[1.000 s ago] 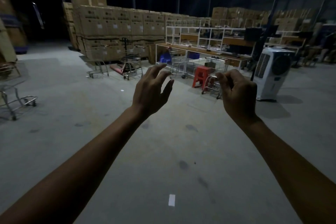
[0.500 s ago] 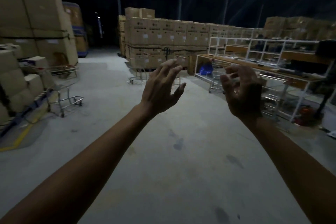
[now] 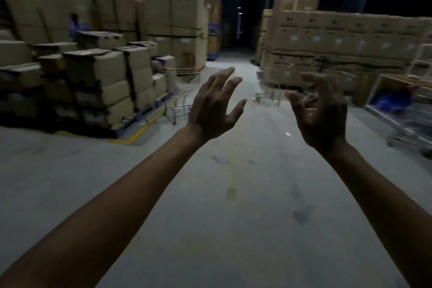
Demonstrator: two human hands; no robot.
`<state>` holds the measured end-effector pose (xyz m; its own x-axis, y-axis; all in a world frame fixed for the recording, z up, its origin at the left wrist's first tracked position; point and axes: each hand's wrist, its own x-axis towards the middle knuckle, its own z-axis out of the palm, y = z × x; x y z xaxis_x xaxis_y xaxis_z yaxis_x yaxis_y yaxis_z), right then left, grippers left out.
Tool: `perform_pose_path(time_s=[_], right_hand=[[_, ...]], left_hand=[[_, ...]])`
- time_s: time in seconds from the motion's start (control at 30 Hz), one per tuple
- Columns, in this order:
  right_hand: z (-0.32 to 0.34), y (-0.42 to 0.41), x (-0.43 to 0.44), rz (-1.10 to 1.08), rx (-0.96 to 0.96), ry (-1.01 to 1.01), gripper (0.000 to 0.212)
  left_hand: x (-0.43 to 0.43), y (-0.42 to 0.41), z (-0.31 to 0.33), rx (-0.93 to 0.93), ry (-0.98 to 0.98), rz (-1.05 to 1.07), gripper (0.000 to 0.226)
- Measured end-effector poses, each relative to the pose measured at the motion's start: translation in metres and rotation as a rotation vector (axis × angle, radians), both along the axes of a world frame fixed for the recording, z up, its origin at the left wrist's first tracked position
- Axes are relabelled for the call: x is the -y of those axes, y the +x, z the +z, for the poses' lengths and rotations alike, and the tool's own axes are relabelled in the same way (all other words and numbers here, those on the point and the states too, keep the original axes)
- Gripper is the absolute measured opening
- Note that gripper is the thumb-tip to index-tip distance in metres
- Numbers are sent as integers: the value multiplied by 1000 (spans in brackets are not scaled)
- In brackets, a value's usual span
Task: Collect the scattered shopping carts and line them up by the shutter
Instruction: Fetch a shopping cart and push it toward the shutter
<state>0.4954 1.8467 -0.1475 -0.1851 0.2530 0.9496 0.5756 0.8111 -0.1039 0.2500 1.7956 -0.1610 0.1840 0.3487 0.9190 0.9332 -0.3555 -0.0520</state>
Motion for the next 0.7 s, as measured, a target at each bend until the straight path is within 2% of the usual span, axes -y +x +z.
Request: perform_pose_path(time_s=[0.17,0.37,0.5,0.7], right_hand=[[9,-40,-59,254,13,-51,57],[10,-96,-94,516,15,-69,48],[-4,-136,-90,690,27,-78,41],[-25,-182,-39,866,16,-140,44]], left_hand=[[-13,-26,7,45,-5,208,43],[4,-37,7,67,-6,414,43],[42,-47,-4,84,-54,592,40],[120,-58,-16,112,-97,814,42]])
